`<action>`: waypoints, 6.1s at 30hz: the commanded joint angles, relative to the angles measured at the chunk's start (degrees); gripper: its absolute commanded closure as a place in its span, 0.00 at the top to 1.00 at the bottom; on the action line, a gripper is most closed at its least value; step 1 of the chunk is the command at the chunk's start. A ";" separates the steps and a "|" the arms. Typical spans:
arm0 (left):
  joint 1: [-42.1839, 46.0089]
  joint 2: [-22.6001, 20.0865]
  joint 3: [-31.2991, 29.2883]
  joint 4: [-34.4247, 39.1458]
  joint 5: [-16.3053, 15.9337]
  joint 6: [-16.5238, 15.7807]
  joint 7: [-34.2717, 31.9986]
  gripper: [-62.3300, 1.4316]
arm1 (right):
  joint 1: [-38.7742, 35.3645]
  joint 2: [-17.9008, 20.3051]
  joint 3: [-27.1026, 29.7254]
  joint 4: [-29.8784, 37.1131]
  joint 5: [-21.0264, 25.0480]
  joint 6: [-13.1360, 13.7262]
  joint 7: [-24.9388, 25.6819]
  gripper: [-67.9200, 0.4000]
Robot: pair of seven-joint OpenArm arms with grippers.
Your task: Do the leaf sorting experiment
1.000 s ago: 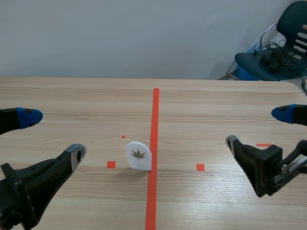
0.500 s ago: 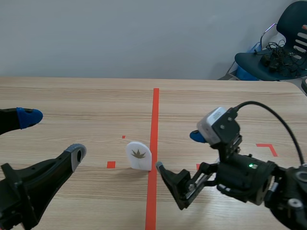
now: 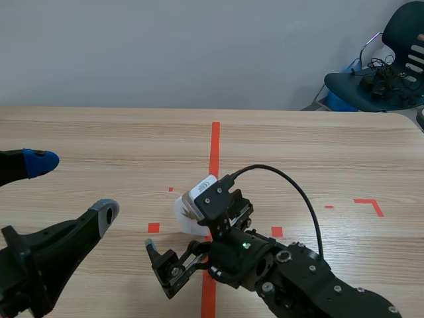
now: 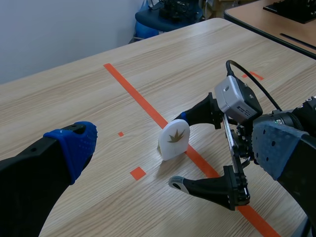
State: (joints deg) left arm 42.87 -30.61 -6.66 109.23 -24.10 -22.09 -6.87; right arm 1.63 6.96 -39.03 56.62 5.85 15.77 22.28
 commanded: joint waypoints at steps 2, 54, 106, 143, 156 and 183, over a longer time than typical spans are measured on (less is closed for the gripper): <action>-0.20 0.28 -0.20 1.09 -0.55 -0.11 -0.61 1.00 | 0.17 0.81 0.07 2.12 0.33 0.07 1.01 0.64; -0.20 0.26 -0.20 1.09 -0.52 -0.09 -0.61 1.00 | -1.70 17.66 45.44 -9.53 21.81 -5.31 -1.79 0.12; -38.51 14.01 31.63 -44.19 18.73 -2.36 -7.28 1.00 | -43.08 24.57 67.87 43.10 38.99 23.30 -13.51 1.00; -33.99 8.26 8.68 -34.36 6.54 -0.50 -6.82 0.12 | -43.06 22.86 67.87 43.08 39.85 23.30 -14.69 1.00; -38.88 3.63 3.04 -55.87 -5.14 5.75 -8.98 0.12 | -43.06 22.86 67.87 43.08 39.85 23.30 -14.69 1.00; -26.69 -1.97 -8.31 -26.18 -12.39 -17.79 1.53 1.00 | -43.04 22.86 67.87 43.08 39.85 23.28 -14.25 1.00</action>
State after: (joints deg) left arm 15.40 -32.84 -15.51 82.19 -35.83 -39.81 -4.99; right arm -42.39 29.34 27.70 99.59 44.86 38.92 6.98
